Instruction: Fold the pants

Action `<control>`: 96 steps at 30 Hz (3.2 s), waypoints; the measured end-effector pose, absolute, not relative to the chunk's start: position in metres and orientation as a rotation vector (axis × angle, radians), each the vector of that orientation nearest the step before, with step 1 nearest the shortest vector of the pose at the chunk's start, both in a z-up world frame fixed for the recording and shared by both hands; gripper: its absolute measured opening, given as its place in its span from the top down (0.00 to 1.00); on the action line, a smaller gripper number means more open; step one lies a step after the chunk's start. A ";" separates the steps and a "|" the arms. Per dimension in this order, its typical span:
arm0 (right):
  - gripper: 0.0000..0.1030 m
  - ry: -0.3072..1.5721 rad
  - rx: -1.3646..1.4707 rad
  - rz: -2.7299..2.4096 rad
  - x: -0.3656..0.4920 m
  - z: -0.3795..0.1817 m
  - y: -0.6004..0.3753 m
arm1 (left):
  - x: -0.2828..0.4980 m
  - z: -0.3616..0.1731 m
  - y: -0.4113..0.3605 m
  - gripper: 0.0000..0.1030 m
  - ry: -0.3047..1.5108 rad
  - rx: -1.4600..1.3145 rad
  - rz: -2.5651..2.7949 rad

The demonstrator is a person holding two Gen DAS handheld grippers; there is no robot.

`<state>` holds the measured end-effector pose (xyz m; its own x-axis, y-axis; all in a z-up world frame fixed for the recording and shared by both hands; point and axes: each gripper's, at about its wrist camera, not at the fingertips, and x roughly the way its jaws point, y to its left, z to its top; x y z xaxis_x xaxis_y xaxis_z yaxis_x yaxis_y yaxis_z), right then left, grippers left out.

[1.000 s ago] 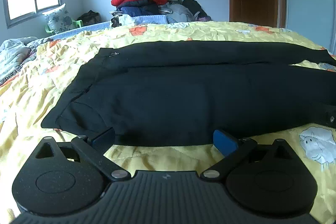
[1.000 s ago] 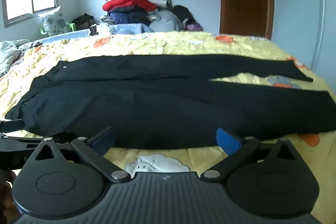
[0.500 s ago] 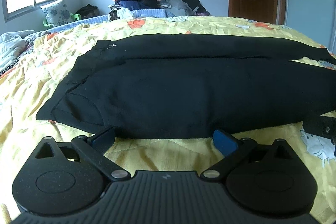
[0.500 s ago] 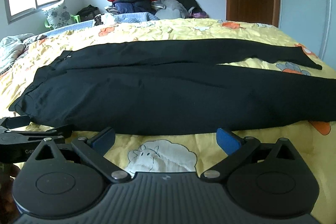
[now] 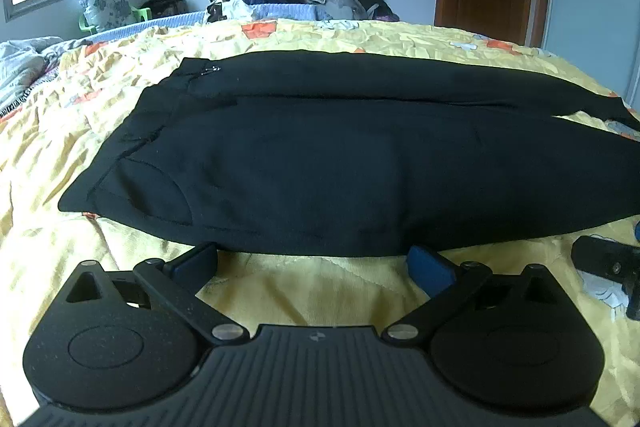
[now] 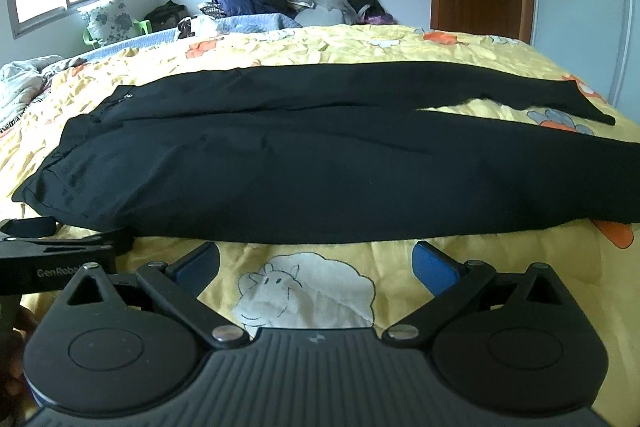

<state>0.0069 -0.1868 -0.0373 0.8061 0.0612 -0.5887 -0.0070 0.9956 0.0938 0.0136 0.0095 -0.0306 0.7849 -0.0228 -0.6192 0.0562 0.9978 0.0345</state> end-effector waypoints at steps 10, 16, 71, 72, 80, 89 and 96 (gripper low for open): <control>0.00 0.663 0.111 0.038 -0.008 -0.035 -0.180 | 0.013 -0.034 0.013 0.00 0.672 0.032 -0.049; 0.00 0.664 0.110 0.038 -0.013 -0.032 -0.176 | 0.012 -0.035 0.013 0.00 0.672 0.031 -0.050; 0.47 0.798 -0.279 0.754 0.380 0.010 -0.144 | 0.146 0.017 0.079 0.02 0.611 0.012 -0.061; 0.70 0.796 -0.285 0.758 0.378 0.012 -0.144 | 0.154 0.020 0.085 0.02 0.616 -0.017 -0.060; 0.96 0.552 -0.556 0.738 0.297 0.031 -0.129 | 0.241 0.025 0.144 0.03 0.751 -0.471 -0.045; 0.96 0.370 -0.780 0.825 0.186 0.040 -0.123 | 0.303 0.022 0.176 0.02 0.833 -0.726 -0.061; 0.97 0.368 -0.824 0.841 0.162 0.027 -0.122 | 0.310 0.013 0.192 0.56 0.891 -0.790 0.009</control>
<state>0.1619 -0.1220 0.0270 0.6295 0.5099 -0.5863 -0.7767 0.3903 -0.4944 0.3095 0.1917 0.0128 0.6479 -0.3051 -0.6979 -0.3190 0.7233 -0.6124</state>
